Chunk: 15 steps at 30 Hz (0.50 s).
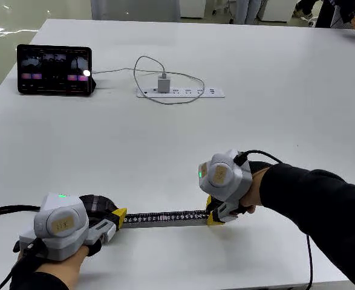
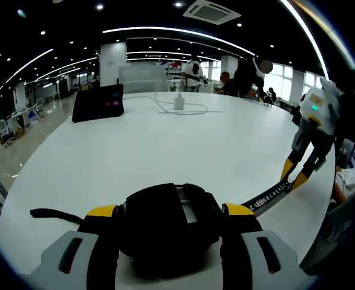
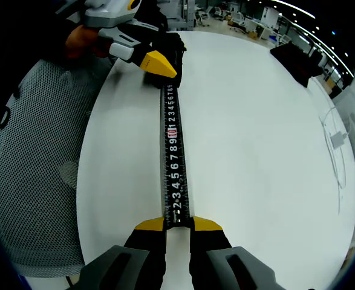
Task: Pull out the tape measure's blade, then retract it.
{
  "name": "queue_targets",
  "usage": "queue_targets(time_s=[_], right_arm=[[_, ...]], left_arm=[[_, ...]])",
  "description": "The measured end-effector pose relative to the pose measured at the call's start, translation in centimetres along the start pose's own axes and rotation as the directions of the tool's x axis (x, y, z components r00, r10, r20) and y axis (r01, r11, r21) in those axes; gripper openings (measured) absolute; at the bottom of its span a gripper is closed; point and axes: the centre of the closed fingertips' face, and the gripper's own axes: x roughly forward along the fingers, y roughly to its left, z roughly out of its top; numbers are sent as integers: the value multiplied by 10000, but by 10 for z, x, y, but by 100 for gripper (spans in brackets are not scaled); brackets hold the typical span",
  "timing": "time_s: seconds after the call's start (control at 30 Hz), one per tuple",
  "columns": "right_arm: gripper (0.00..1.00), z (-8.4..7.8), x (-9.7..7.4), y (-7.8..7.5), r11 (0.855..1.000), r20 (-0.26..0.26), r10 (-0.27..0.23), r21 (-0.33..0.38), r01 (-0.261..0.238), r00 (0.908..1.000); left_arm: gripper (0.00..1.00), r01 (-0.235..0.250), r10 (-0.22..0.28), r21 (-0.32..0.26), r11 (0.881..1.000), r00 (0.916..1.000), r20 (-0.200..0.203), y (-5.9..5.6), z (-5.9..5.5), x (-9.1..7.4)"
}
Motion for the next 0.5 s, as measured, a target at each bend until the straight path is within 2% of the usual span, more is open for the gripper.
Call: queue_targets(time_s=[0.27,0.5], right_arm=[[10,5,1,0,9998,226,22,211,-27,9997],[10,7,3,0,9998,45,28,205,-29,10000]], left_arm=[[64,-11,11,-8,10000,10000,-4,0,0,0],[64,-7,7,-9,10000,10000,5,0,0,0]])
